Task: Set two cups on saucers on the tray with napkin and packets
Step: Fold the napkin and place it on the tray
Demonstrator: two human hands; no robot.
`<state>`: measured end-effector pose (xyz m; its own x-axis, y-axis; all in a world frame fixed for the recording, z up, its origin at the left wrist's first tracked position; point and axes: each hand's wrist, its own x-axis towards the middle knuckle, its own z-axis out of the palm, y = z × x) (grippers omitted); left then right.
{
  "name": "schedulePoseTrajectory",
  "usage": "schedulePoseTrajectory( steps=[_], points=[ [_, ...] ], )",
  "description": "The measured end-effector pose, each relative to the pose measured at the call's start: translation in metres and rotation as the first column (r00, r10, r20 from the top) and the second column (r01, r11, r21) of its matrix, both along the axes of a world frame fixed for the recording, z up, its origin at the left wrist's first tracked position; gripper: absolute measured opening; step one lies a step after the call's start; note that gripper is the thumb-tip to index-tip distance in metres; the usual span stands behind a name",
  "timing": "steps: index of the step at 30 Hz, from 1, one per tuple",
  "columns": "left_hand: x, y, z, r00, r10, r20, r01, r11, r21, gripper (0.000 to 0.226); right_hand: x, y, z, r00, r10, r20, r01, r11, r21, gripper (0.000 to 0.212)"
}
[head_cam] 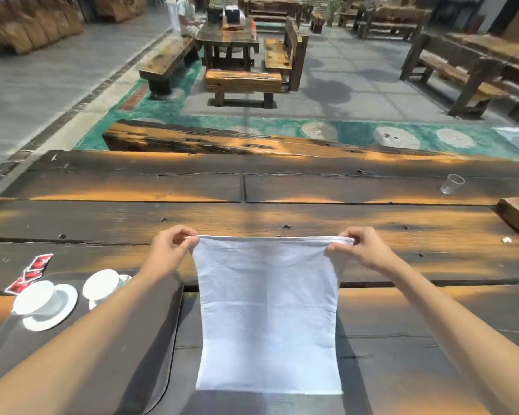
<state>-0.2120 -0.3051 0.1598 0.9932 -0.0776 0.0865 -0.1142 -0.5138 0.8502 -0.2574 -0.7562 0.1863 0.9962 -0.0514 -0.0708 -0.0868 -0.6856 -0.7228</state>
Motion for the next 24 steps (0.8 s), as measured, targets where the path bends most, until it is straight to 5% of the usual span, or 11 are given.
schedulePoseTrajectory(
  steps=[3, 12, 17, 24],
  points=[
    [0.014, 0.001, 0.052, 0.988, 0.020, 0.153, -0.020, 1.000, -0.007, 0.009, 0.011, 0.005, 0.048, 0.977, -0.032, 0.211, 0.034, 0.999, -0.005, 0.018],
    [0.028, 0.013, 0.116, 0.934, 0.018, 0.357, -0.024, 1.000, 0.013, 0.005, 0.019, 0.011, 0.092, 0.902, -0.045, 0.430, 0.050, 0.999, 0.001, 0.006],
    [-0.019, 0.027, 0.090, 0.955, -0.001, 0.295, -0.017, 0.998, 0.057, 0.009, -0.021, 0.019, 0.059, 0.936, 0.019, 0.352, -0.010, 1.000, -0.027, 0.008],
    [-0.112, 0.067, -0.009, 0.982, -0.187, -0.019, 0.188, 0.971, 0.149, 0.029, -0.108, 0.014, -0.027, 0.982, 0.185, -0.021, -0.186, 0.982, -0.026, 0.008]
  ],
)
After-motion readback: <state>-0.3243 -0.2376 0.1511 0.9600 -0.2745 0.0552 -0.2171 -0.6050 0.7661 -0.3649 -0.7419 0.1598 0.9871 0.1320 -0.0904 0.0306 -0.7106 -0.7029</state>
